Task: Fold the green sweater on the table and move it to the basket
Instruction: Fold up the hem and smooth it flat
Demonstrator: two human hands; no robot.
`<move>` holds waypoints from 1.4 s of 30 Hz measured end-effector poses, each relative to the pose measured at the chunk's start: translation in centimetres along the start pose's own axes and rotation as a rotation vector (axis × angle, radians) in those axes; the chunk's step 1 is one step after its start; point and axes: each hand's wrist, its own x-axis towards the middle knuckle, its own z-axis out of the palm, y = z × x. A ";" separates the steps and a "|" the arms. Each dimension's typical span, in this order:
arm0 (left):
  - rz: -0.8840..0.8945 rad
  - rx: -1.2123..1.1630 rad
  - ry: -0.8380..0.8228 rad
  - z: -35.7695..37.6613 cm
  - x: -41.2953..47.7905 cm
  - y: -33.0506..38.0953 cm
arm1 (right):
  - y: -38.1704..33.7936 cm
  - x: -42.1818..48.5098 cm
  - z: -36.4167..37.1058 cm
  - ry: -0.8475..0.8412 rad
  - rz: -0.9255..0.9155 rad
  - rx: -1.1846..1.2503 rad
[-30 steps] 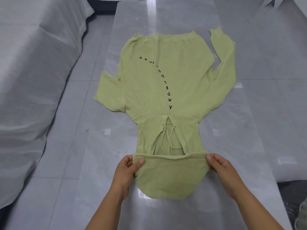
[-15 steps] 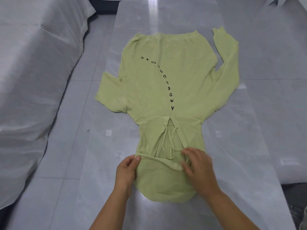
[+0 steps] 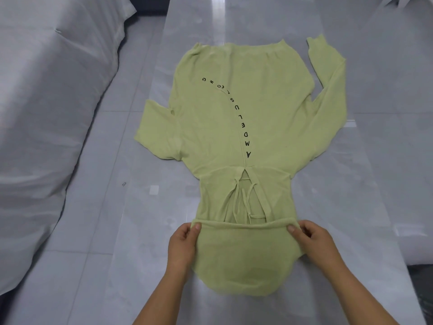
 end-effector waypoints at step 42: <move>0.812 0.919 -0.075 1.2 2.0 0.4 | -3.5 0.1 7.9 -0.032 -0.843 -0.727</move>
